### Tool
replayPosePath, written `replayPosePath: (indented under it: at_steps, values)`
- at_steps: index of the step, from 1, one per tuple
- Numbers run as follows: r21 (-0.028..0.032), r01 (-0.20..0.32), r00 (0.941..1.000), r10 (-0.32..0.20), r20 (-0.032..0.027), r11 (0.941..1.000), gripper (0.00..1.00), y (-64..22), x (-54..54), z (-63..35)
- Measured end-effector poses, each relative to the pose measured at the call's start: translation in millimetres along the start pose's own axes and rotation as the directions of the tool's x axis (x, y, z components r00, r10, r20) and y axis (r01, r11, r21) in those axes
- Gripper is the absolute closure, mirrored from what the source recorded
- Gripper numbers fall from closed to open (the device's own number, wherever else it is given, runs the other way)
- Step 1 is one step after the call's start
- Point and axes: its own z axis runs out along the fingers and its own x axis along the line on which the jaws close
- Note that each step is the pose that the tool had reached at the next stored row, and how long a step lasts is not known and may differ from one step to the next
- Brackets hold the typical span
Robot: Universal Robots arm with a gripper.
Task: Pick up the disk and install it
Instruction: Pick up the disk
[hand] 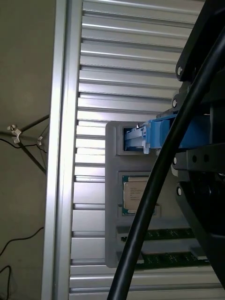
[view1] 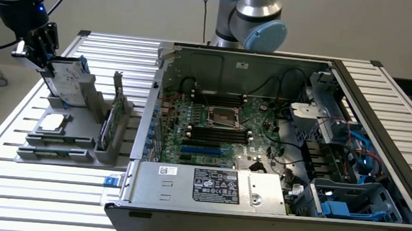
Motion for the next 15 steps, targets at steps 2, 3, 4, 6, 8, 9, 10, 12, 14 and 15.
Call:
replayPosePath:
  at_steps: [2,3,4,6,8,9,10,12,14,15]
  values:
    - [0.0002,0.000,1.0000,0.000,0.0001,1.0000,0.67,0.0,0.0,-0.3]
    - [0.0000,0.000,1.0000,0.000,0.0000,1.0000,0.67,0.0,0.0,-0.7]
    - [-0.0002,0.000,1.0000,0.000,-0.0001,1.0000,0.67,0.1,0.0,-1.3]
    - [-0.0001,0.000,1.0000,0.000,-0.0001,1.0000,0.67,0.1,0.0,-3.4]
    - [-0.0002,0.000,1.0000,0.000,-0.0005,1.0000,0.67,0.1,-0.1,-9.5]
    - [-0.0003,0.000,1.0000,0.000,-0.0008,1.0000,0.67,0.1,-0.3,-13.8]
    - [-0.0004,0.000,1.0000,0.000,-0.0010,1.0000,0.67,0.2,-0.4,-18.2]
    - [-0.0006,0.000,1.0000,0.000,-0.0016,1.0000,0.67,0.3,-0.6,-27.3]
    - [-0.0004,0.000,1.0000,0.000,-0.0019,1.0000,0.67,0.4,-1.0,-36.4]
    - [-0.0007,0.000,1.0000,0.000,-0.0020,1.0000,0.67,0.4,-1.2,-40.9]
